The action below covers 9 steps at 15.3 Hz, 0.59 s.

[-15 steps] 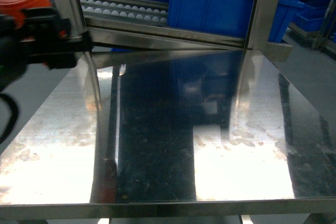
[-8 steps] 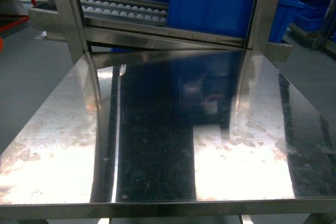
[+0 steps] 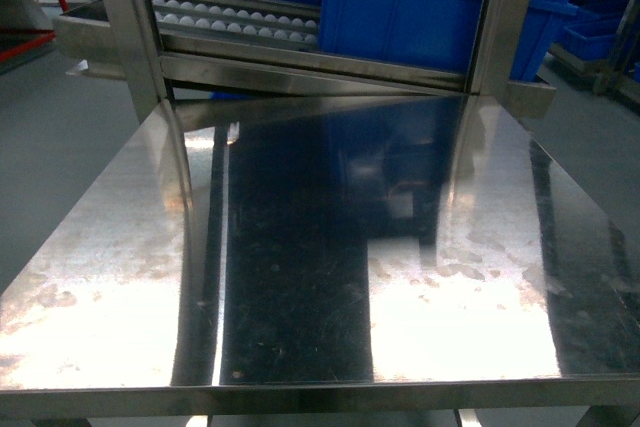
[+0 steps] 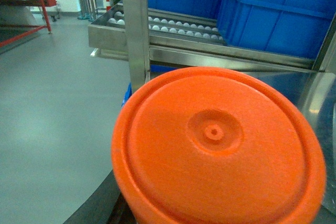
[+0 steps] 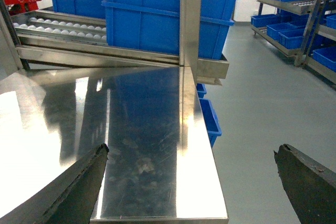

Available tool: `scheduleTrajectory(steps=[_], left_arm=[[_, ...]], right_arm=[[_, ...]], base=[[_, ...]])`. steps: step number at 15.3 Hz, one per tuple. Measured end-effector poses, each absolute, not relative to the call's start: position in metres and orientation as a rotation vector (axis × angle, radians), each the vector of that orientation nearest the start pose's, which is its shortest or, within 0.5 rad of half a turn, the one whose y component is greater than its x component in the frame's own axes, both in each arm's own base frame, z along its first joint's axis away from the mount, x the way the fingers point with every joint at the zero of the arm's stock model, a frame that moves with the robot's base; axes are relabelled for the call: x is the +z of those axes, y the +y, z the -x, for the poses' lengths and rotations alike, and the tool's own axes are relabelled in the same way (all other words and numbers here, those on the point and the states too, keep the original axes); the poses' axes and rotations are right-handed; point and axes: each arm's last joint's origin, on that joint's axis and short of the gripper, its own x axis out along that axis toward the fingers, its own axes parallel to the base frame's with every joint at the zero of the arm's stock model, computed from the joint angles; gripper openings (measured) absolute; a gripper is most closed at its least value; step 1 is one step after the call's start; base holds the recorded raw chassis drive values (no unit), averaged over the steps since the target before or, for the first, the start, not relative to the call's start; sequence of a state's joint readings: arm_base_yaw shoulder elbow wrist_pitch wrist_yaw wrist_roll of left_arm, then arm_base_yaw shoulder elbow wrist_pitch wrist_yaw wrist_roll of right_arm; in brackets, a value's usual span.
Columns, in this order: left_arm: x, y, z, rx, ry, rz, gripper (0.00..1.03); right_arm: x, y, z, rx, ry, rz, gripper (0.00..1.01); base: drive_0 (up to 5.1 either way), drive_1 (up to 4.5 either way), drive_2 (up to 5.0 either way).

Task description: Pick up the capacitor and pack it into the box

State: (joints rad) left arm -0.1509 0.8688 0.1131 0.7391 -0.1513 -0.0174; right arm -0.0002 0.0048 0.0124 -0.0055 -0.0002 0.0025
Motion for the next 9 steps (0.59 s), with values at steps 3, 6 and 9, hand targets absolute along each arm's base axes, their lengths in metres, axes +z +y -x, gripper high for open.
scheduleTrajectory(steps=[3,6,9], left_arm=[[0.178,-0.019,-0.160,-0.001,0.013,0.016,0.45],[0.175,-0.013,-0.152,0.004,0.017,0.015,0.45],[0.164,0.000,-0.141,0.001,0.010,0.015,0.45]], right_arm=[[0.167,0.000,-0.097,0.000,-0.002,-0.002,0.98],[0.167,0.000,-0.097,0.000,-0.002,-0.002,0.98],[0.167,0.000,-0.097,0.000,-0.002,-0.002,0.98]], base=[[0.0,0.00,0.0],[0.0,0.00,0.0],[0.0,0.00,0.0]])
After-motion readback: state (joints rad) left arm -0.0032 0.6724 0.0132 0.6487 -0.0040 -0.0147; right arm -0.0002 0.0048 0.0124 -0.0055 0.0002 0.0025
